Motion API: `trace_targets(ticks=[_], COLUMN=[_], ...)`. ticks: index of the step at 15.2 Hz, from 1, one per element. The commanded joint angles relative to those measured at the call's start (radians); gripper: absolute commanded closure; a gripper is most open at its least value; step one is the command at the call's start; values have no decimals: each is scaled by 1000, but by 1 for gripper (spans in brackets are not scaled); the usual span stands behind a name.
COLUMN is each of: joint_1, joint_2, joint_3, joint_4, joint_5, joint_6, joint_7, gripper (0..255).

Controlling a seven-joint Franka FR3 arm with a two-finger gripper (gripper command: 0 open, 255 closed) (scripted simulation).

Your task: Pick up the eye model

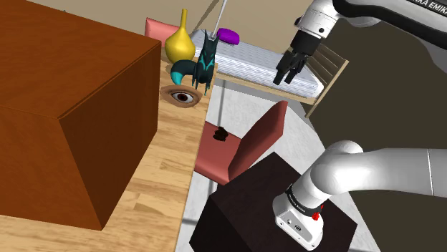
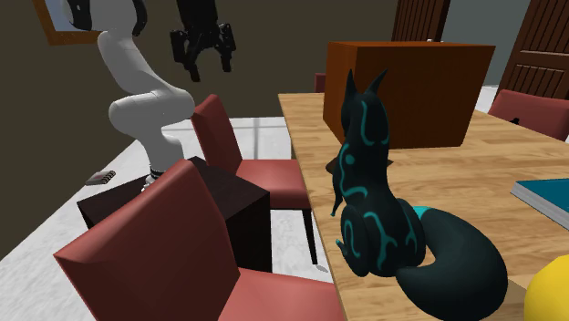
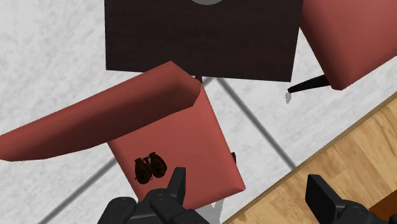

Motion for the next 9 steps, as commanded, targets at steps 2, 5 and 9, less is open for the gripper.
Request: trace_targets(ticks=[2,5,9], joint_1=[3,11,19], joint_2=[28,117,247], joint_3=[13,49,96], joint_4=[1,12,45], joint_5=[4,15,19], joint_6=[27,104,199], joint_7=[9,37,76], gripper=[0,0,0])
